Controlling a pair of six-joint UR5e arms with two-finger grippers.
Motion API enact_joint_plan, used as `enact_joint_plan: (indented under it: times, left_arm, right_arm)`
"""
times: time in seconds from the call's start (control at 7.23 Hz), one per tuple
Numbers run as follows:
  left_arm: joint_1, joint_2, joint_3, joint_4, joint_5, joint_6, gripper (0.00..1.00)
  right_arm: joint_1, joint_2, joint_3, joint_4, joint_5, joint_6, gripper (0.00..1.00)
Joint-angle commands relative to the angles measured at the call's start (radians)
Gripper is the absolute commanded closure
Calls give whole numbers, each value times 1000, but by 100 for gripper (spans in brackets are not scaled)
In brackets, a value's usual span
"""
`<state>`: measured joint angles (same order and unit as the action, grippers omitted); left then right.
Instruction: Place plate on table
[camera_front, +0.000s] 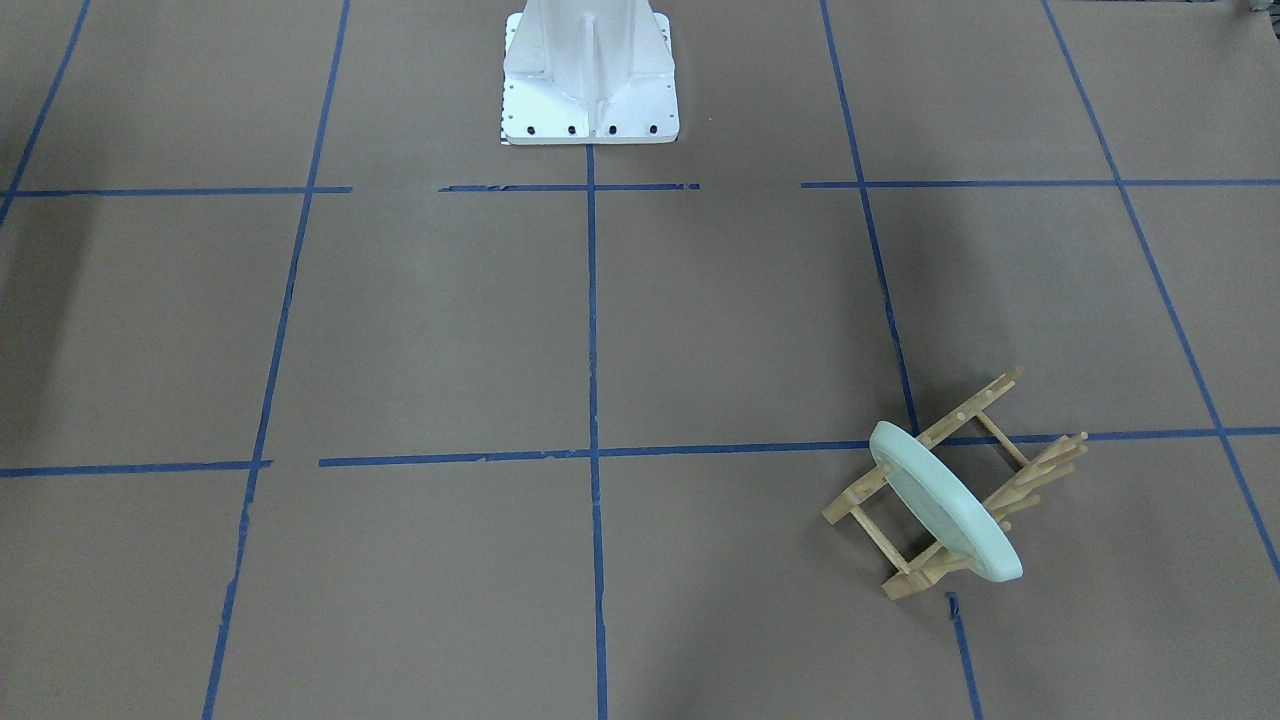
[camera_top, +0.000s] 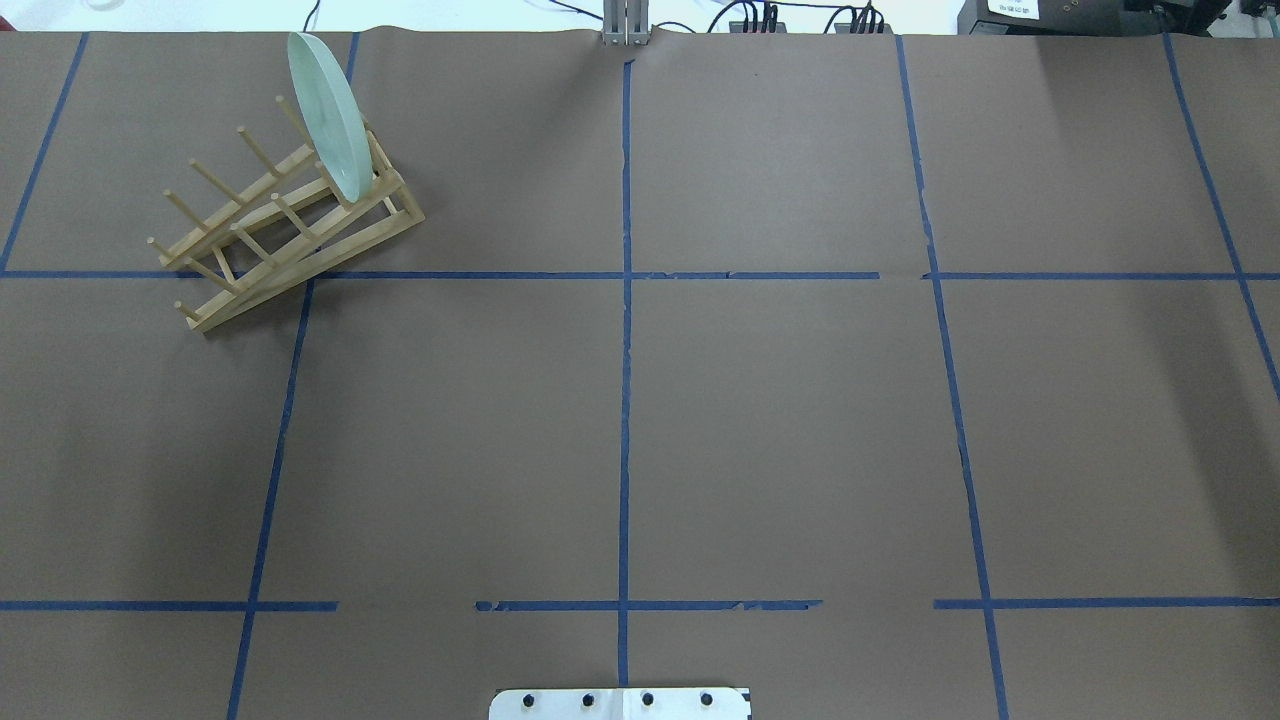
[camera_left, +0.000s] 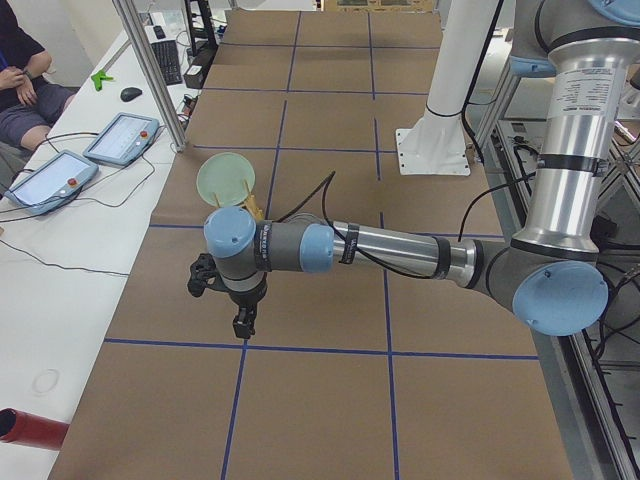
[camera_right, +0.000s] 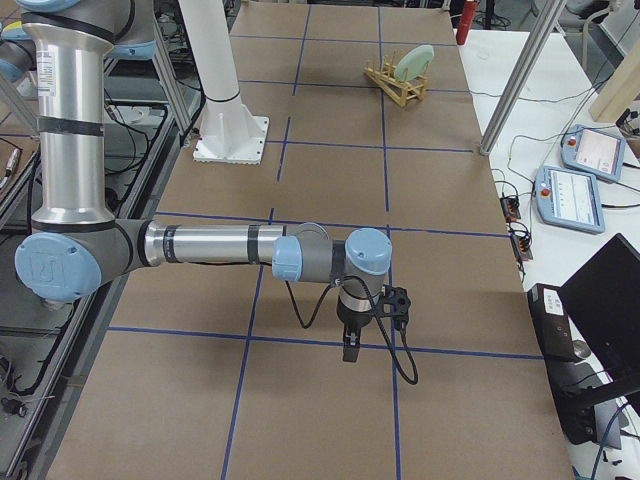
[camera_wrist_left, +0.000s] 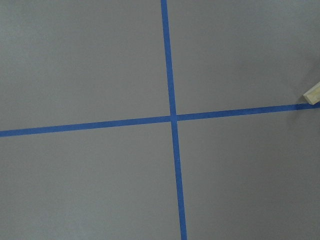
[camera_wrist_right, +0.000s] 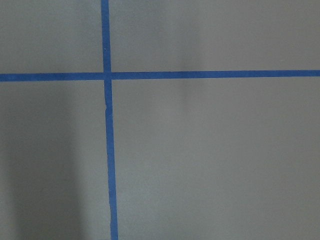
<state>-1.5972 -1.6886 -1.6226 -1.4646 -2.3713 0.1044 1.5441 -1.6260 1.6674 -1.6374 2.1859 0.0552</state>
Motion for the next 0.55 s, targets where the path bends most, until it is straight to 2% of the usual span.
enact_joint_plan:
  times: [0.0, 0.28, 0.41]
  left_arm:
    - [2, -54, -40, -78, -5, -102, 0]
    - [8, -65, -54, -332, -6, -466, 0]
    - [28, -65, -28, -462, -70, -652, 0]
  right_arm:
    - [1, 0, 0, 1, 0, 0, 0]
    - [-1, 0, 0, -1, 0, 0, 0]
    - [-1, 0, 0, 1, 0, 0, 0]
